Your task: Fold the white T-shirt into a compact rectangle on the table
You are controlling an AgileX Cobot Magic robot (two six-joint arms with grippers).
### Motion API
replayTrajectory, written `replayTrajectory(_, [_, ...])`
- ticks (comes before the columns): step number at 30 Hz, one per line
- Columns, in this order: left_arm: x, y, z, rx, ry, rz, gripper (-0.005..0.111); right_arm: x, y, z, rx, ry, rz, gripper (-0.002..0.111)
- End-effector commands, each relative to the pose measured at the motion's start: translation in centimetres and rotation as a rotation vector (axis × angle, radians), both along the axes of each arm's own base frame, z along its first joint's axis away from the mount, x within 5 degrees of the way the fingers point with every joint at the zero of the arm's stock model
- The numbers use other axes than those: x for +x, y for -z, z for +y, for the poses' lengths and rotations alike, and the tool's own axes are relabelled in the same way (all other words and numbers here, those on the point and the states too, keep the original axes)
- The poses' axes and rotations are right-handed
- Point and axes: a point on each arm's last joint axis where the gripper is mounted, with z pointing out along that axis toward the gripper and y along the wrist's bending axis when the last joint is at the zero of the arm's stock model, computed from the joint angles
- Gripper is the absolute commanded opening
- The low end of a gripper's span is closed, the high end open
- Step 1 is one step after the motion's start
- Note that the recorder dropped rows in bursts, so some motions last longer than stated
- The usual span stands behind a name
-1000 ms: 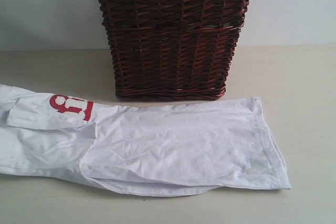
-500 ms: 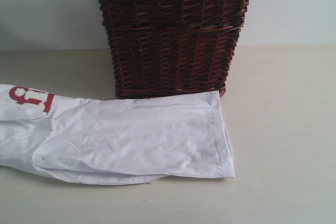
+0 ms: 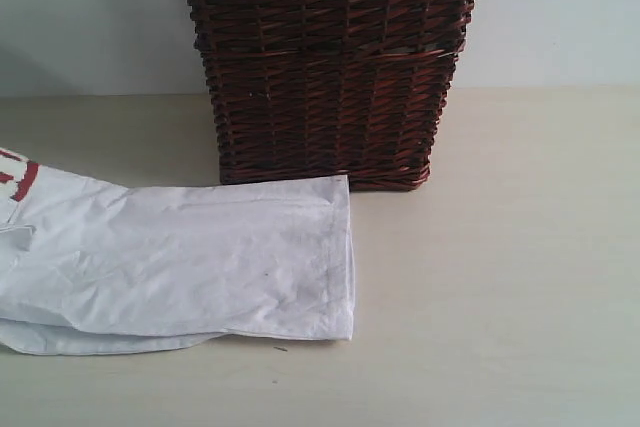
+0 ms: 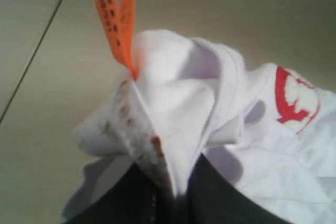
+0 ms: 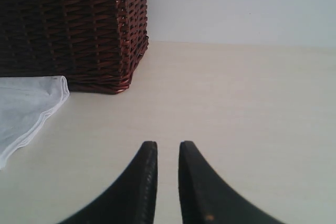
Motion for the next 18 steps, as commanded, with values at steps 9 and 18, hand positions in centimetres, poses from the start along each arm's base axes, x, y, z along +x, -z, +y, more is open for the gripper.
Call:
replayTrajectory(9, [0.2,-3.3,-10.5,-0.134,0.555,-0.090,0.000,0.0,0.0,0.0,-0.005,0.003,-0.013,0.016])
replayTrajectory(18, [-0.9,-1.3,-19.6,-0.104,0.729,-0.024,0.000,0.0,0.0,0.0,-0.005,0.003,-0.013,0.016])
